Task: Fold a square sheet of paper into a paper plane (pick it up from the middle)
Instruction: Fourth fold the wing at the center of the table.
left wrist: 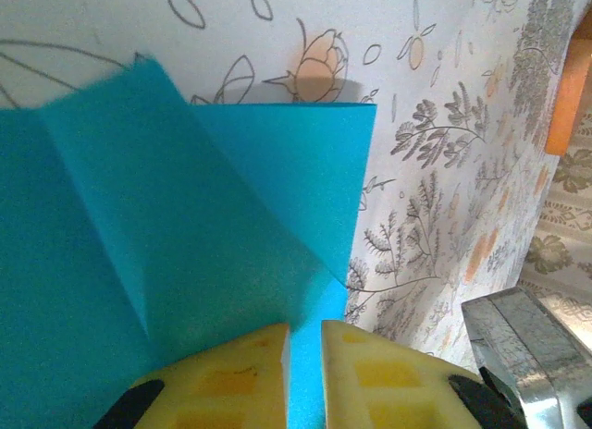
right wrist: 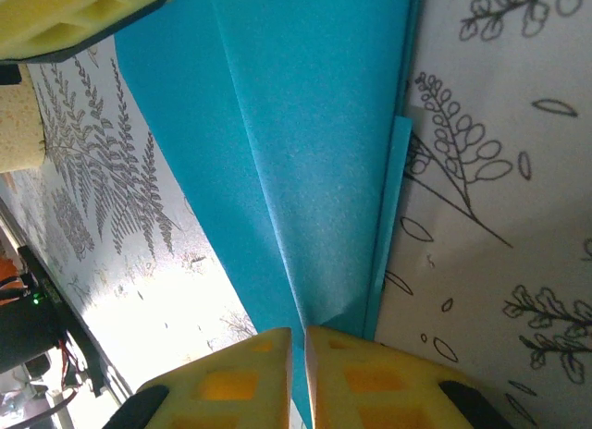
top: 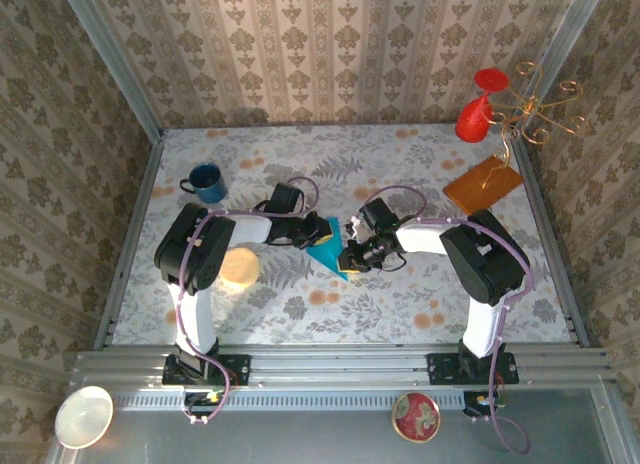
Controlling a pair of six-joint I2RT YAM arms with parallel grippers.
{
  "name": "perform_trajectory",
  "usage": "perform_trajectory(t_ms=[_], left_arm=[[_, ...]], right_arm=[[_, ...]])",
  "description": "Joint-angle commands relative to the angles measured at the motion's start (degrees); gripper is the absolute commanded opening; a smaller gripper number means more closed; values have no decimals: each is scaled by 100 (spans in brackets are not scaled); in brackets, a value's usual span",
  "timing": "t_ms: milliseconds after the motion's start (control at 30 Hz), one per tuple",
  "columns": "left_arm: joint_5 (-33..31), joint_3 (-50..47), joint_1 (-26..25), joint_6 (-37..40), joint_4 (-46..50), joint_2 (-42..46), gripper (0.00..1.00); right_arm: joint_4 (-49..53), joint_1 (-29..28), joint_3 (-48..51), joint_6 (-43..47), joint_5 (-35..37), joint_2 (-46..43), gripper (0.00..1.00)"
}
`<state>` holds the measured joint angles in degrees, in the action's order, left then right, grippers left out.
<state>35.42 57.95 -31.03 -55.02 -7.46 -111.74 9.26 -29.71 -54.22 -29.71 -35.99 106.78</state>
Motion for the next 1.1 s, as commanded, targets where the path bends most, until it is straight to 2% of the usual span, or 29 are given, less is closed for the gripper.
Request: perform_trajectory(t_ms=[0,300,433,600,800,1067], left_arm=[[79,159,44,168,107,-101,17],[80,171,62,198,141,-172,17],[-7,134,62,237,292,-233,17],[-25,82,53,272,329,-278,17],[-13,83,53,231,280,-291,17],[0,67,44,212,237,-293,17]], right_arm=[[681,27,245,133,245,85,17],[633,36,277,107,254,93,17],[277,62,411,-54,-10,-151,17],[-479,92,518,-544,-332,-792,26],[-751,148,535,-843,347,-1325,25],[-391,-92,132,-685,496,-832,18]])
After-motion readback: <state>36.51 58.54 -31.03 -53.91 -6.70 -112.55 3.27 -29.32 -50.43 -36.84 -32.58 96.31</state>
